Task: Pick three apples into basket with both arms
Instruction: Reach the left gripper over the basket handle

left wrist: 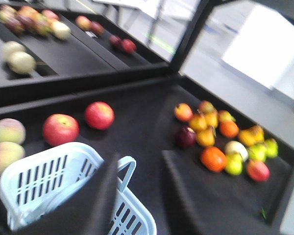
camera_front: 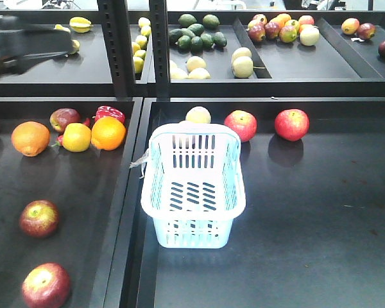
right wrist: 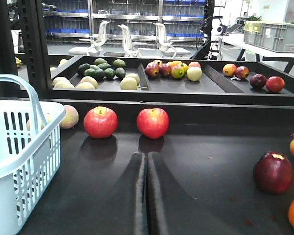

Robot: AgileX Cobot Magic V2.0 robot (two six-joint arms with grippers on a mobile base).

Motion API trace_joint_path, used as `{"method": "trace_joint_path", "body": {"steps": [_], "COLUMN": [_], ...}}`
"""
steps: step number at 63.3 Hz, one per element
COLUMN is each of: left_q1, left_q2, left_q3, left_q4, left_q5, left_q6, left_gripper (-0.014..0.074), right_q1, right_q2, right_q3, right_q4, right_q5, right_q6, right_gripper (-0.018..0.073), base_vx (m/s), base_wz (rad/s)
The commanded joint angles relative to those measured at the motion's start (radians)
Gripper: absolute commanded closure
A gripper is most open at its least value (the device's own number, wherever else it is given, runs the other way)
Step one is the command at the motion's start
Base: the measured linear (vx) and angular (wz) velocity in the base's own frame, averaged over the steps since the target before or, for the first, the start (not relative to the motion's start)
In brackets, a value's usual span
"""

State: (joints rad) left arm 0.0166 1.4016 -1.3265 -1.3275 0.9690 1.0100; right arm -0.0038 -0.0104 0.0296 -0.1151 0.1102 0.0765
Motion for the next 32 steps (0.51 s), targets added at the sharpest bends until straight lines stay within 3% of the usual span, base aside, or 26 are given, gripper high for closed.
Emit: {"method": "trace_joint_path", "body": {"steps": [1,8,12,24,32], "left_q1": [-0.011,-0.043,-0.069,-0.161,-0.219], "left_q2": [0.143,0.323,0.445,0.713,0.816], "left_q3": [-0.168,-0.380,-0.521,-0.920,-1.037], "left_q4": [-0.076,-0.042,-0.011,0.144,0.267], "left_q5": [0.088,0.200,0.257,0.283,0.283], "left_q6": [0.037,0.039,0.031,0.004,-0.036], "left_gripper": [0.0143,-0.0007,-0.0046,-0.0028,0.0013], "right_q1": [-0.005,-0.005,-0.005,-0.005,-0.005], "right_q2": [-0.011,-0.011,-0.011,-0.011,-0.011], "right_q3": [0.013,0.013,0.013,0.013,0.013], "right_q4": [-0.006,-0.006,-0.006,-0.006,-0.006], "right_q5": [-0.070,-0.070,-0.070,-0.070,-0.070], "right_q6": [-0.008,-0.008,-0.008,-0.008,-0.008], "right_gripper": [0.0564,0.0564,0.0564,0.0564,0.0564], "base_vx": [0.00,0.00,0.00,0.00,0.00], "base_wz": [0.00,0.00,0.00,0.00,0.00]}}
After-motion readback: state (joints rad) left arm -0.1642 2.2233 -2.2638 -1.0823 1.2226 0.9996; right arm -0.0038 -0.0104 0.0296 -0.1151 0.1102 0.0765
